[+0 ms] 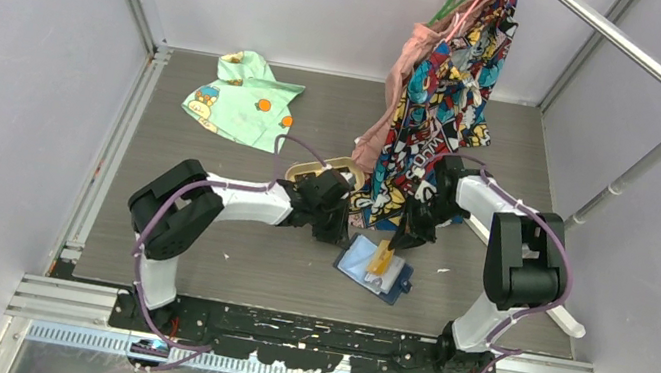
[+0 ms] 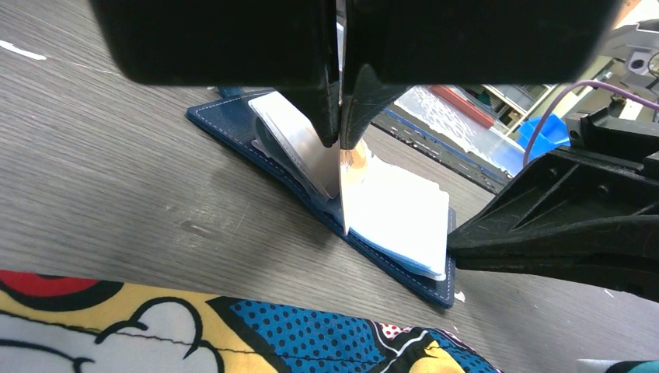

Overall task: Put the credit cards into the card holder
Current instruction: Insert the credit card into the card holder.

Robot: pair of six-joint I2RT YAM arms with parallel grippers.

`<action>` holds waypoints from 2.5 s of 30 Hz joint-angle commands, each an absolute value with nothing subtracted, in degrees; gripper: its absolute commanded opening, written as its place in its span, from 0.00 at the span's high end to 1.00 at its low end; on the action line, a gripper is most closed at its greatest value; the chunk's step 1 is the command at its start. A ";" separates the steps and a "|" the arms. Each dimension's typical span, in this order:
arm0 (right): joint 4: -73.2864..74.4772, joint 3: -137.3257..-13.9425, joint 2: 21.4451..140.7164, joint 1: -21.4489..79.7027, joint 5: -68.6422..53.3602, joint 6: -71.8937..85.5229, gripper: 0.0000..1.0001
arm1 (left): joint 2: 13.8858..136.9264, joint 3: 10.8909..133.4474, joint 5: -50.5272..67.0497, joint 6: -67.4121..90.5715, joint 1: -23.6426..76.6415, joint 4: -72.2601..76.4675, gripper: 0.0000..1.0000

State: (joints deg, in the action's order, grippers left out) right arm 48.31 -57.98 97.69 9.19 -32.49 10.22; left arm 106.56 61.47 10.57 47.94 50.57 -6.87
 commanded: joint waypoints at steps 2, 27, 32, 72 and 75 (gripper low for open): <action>47.76 -59.77 98.09 9.05 -32.26 8.88 0.99 | 101.86 59.75 7.75 47.90 50.89 -4.27 0.83; 47.78 -59.59 97.76 8.98 -32.61 8.78 0.99 | 106.44 64.71 15.47 44.47 51.05 -4.31 0.64; 47.81 -59.50 97.56 9.04 -32.61 8.79 0.99 | 107.68 65.49 16.79 44.64 51.17 -4.49 0.71; 34.61 -54.95 99.49 13.62 -43.43 11.18 0.99 | 93.31 42.68 0.83 66.58 48.74 10.23 1.00; 33.73 -54.05 99.51 13.62 -43.72 12.63 0.99 | 93.59 42.13 1.05 67.27 48.53 11.01 1.00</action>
